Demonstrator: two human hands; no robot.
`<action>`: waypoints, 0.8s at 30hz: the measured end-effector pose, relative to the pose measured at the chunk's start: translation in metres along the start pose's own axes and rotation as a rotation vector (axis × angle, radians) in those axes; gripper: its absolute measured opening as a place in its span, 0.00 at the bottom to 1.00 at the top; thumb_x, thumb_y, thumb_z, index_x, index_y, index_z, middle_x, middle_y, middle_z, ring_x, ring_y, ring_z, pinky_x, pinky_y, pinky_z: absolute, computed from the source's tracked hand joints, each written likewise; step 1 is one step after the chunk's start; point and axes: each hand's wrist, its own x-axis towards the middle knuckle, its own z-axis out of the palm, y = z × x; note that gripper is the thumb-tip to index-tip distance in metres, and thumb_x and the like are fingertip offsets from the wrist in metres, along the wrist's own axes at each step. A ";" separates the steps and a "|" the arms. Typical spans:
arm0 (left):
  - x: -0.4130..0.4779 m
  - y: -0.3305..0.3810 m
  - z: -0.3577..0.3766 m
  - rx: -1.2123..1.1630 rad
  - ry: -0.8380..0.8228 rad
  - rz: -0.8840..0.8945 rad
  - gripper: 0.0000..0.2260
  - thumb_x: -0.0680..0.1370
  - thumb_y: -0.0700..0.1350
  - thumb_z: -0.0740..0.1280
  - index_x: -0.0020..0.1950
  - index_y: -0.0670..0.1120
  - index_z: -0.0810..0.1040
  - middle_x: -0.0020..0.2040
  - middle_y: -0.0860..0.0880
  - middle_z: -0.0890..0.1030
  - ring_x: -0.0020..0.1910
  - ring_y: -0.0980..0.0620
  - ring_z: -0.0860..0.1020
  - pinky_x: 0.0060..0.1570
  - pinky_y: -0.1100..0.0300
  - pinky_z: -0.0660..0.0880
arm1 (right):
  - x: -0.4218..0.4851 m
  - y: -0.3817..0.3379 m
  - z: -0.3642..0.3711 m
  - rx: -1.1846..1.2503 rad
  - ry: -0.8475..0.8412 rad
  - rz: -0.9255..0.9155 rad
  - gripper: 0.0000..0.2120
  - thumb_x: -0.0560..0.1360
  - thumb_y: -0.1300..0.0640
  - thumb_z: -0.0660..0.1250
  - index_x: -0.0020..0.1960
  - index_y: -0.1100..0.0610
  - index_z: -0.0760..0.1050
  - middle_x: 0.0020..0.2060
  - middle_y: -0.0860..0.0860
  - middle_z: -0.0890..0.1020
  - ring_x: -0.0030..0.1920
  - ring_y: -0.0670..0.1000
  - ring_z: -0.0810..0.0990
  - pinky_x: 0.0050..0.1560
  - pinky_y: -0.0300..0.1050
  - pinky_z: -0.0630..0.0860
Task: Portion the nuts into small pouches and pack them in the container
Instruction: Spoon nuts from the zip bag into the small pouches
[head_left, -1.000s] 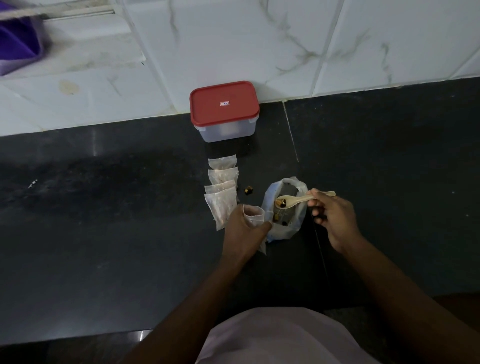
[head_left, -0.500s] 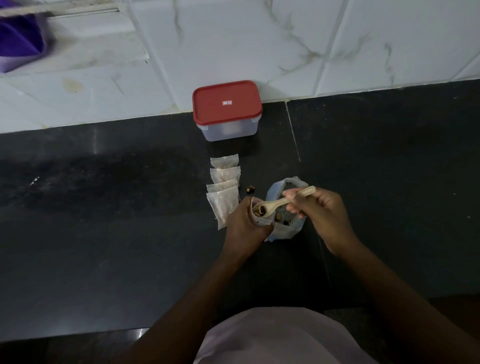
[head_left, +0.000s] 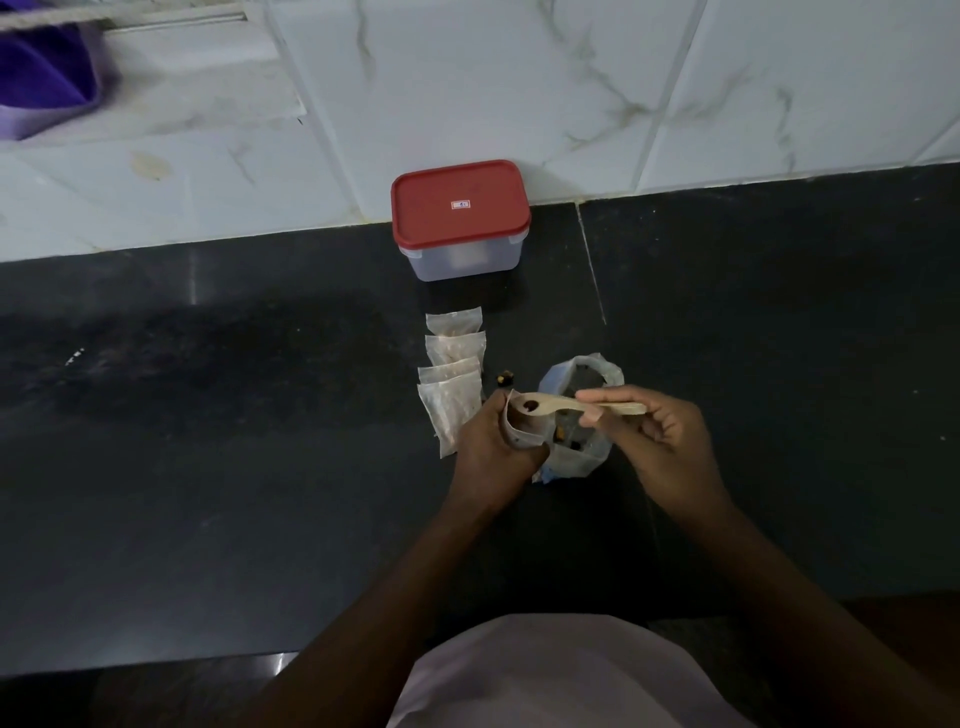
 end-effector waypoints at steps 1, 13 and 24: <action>0.000 0.000 0.000 0.000 -0.001 0.001 0.20 0.72 0.34 0.75 0.51 0.58 0.76 0.47 0.56 0.83 0.48 0.63 0.81 0.49 0.66 0.79 | 0.000 0.001 0.001 0.016 0.036 0.021 0.10 0.78 0.64 0.70 0.57 0.56 0.84 0.48 0.50 0.88 0.52 0.49 0.86 0.55 0.48 0.81; -0.004 -0.016 0.002 0.039 -0.005 -0.089 0.12 0.74 0.41 0.76 0.53 0.50 0.77 0.48 0.52 0.82 0.47 0.58 0.80 0.43 0.70 0.76 | 0.022 0.036 -0.033 -0.200 0.268 0.145 0.07 0.80 0.55 0.69 0.56 0.52 0.84 0.46 0.45 0.86 0.47 0.37 0.83 0.47 0.35 0.76; -0.011 -0.028 0.005 0.041 -0.020 -0.173 0.14 0.73 0.43 0.77 0.53 0.52 0.76 0.49 0.52 0.82 0.47 0.61 0.80 0.43 0.66 0.78 | 0.023 0.061 -0.030 -0.412 0.150 -0.073 0.09 0.80 0.57 0.68 0.59 0.52 0.82 0.51 0.45 0.84 0.53 0.41 0.83 0.53 0.38 0.80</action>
